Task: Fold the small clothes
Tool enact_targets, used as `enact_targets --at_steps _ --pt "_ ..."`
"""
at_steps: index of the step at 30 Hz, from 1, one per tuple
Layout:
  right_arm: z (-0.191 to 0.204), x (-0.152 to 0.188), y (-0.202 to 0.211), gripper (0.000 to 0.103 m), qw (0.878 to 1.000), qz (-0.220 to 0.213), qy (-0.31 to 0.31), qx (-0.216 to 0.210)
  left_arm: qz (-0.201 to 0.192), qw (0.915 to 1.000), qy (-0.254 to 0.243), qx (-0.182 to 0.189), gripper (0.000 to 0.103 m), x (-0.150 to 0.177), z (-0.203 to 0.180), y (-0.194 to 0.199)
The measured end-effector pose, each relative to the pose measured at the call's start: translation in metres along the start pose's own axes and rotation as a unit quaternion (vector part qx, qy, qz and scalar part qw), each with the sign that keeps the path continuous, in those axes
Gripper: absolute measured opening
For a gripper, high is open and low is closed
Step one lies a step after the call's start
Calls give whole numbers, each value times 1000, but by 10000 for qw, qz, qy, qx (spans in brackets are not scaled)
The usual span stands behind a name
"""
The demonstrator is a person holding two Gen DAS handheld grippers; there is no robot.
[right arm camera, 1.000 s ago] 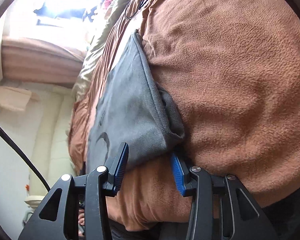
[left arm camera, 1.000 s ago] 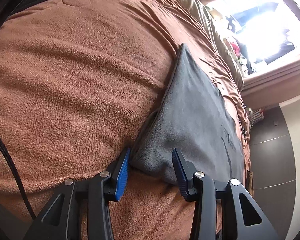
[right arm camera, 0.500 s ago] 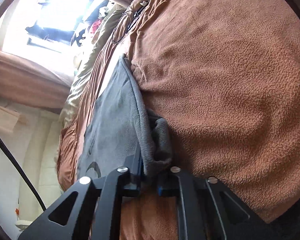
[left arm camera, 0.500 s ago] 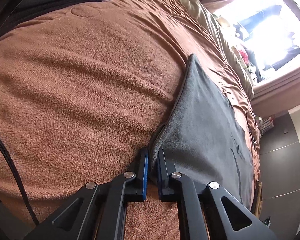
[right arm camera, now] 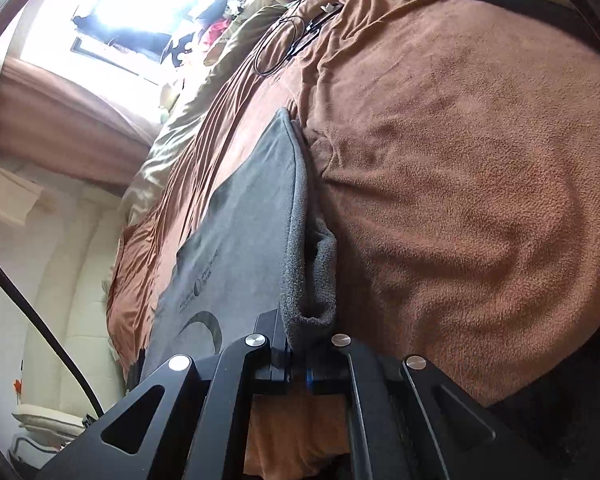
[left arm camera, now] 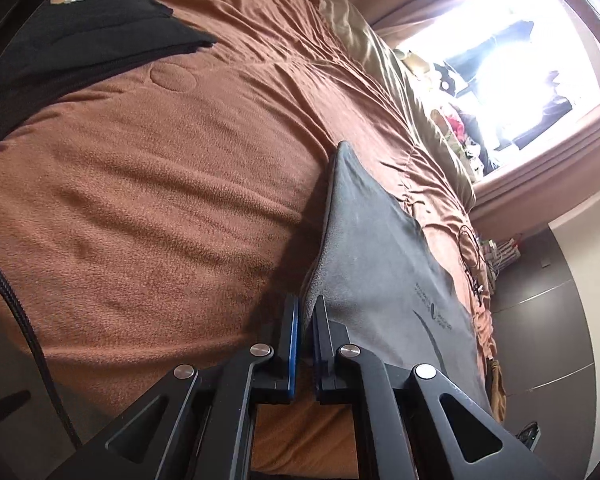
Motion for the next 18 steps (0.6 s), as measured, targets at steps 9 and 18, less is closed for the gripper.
enact_targets --at_steps 9,18 --pt "3 10 8 1 9993 109 268 229 22 9998 30 195 5 22 16 35" --pt "17 15 15 34 9853 118 1022 1365 159 9992 27 362 7 39 34 19"
Point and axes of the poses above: each gripper's, at about its wrist camera, not at the fingertips, and y roughly against the way its jaws point, z to its left, x to its underside, the point moved 3 cm from there along -y, roughly the way its jaws point, and after that the axes turned 4 degrees about x, right-handed, at the moved point
